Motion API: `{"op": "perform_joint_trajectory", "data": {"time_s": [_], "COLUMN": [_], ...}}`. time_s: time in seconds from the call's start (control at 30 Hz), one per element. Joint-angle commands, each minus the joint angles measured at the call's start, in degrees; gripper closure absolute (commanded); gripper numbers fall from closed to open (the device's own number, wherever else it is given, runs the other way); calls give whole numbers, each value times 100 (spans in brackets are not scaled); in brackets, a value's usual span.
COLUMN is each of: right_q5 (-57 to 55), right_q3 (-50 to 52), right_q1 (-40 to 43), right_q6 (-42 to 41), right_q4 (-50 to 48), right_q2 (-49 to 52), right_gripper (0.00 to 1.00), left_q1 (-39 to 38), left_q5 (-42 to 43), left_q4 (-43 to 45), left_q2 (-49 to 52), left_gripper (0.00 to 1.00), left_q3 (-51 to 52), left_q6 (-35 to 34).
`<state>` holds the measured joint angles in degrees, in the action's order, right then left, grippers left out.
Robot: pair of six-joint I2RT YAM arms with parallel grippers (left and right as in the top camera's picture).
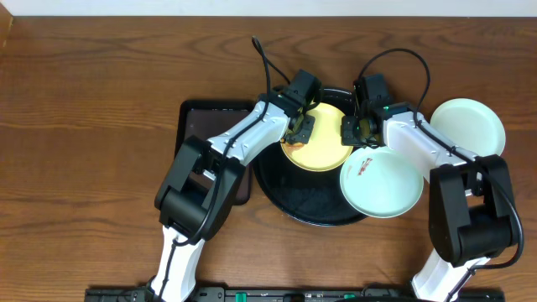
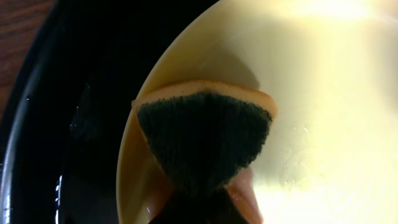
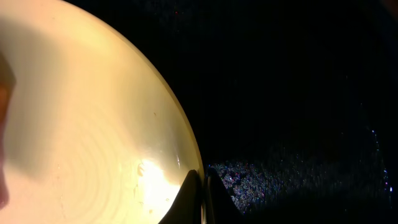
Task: Clean dirty plates on tray and stack at the side
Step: 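Scrub the yellow plate stain with the sponge in the left gripper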
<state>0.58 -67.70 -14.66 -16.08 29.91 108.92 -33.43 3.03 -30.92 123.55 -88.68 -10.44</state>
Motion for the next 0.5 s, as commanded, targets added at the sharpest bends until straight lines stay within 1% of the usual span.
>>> {"op": "perform_joint_trajectory", "data": {"time_s": [0.0,0.13,0.47], "right_q5": [-28,-26,-26], "right_q3": [-11,-11,-11], "right_q1": [33,33,33], "right_q6": [48,46,46], "right_q4": [33,35,33], "right_q2": [-7,-7,-7], "right_gripper": [99,99,99], "left_q1": [13,13,13], "left_q5": [-90,74,1300], "left_q4": [4,76,81], "left_q2": [173,175,476], "left_gripper": [93,92,92], "left_q3": [363,529,608], "left_q6": [42,28,9]}}
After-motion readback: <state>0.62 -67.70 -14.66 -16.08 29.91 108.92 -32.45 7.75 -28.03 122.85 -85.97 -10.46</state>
